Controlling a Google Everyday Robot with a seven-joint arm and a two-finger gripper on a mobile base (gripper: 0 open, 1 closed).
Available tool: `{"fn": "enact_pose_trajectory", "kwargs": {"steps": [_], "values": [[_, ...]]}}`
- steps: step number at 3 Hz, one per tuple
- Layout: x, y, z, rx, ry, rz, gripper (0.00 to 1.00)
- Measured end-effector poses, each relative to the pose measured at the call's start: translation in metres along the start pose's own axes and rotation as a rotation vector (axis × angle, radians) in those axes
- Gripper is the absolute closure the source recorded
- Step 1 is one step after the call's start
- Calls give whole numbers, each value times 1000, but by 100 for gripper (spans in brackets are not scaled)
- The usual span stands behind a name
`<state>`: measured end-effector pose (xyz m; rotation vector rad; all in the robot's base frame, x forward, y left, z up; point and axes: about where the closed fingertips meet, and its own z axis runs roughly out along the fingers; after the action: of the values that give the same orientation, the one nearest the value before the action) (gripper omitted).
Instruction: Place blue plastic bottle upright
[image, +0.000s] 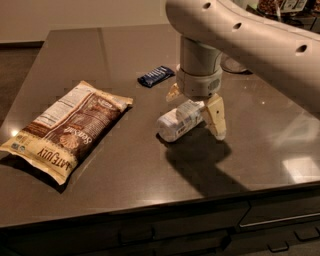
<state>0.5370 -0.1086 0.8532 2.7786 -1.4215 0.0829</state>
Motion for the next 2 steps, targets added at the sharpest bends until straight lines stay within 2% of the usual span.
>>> {"fn": "enact_pose_trajectory", "kwargs": {"steps": [1, 2], "values": [[8, -5, 1, -6, 3, -8, 0], [17, -12, -1, -2, -1, -2, 9]]}}
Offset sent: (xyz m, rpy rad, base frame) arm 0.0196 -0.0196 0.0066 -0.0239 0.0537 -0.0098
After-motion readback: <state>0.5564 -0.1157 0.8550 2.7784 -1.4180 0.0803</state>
